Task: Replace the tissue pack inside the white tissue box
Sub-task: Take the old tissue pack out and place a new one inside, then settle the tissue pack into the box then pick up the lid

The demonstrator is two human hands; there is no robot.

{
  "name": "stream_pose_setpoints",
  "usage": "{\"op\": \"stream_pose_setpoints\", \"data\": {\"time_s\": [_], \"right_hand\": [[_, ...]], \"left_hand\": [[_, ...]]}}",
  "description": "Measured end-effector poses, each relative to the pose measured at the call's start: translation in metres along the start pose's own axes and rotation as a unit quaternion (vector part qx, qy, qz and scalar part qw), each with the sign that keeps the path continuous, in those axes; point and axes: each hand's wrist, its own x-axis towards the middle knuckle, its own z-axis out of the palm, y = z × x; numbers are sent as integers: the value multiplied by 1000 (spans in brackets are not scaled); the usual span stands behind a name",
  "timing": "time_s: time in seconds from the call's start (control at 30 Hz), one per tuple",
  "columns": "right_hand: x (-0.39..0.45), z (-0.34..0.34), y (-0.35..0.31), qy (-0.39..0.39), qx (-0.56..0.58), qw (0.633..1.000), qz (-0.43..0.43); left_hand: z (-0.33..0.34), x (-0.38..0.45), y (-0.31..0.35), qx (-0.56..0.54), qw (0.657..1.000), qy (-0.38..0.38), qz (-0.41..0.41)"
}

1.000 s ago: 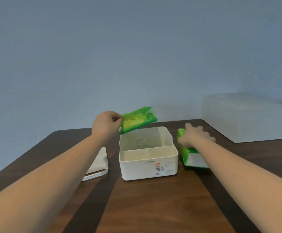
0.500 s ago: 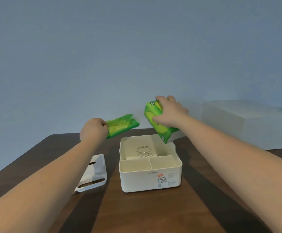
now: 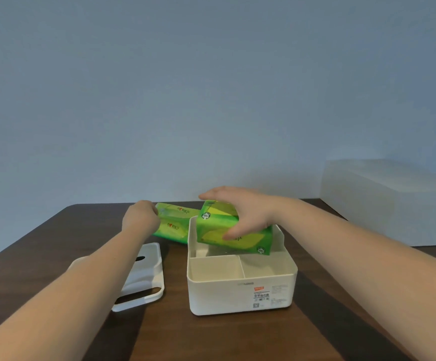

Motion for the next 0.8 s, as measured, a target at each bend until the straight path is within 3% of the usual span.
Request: {"op": "stream_pose_setpoints", "data": {"time_s": [0.43,0.57,0.8], "right_hand": [[-10,1,-12,-106,-42,993,-19],[-14,13,-12,-90,32,995,13],[-20,8,-16,-62,53,995,63]], "left_hand": [[1,-4,-18,5,1000,-6,-9],[-5,-9,-19,14,1000,-1,-8],[-20,-17,-26,46,999,-9,-9]]}}
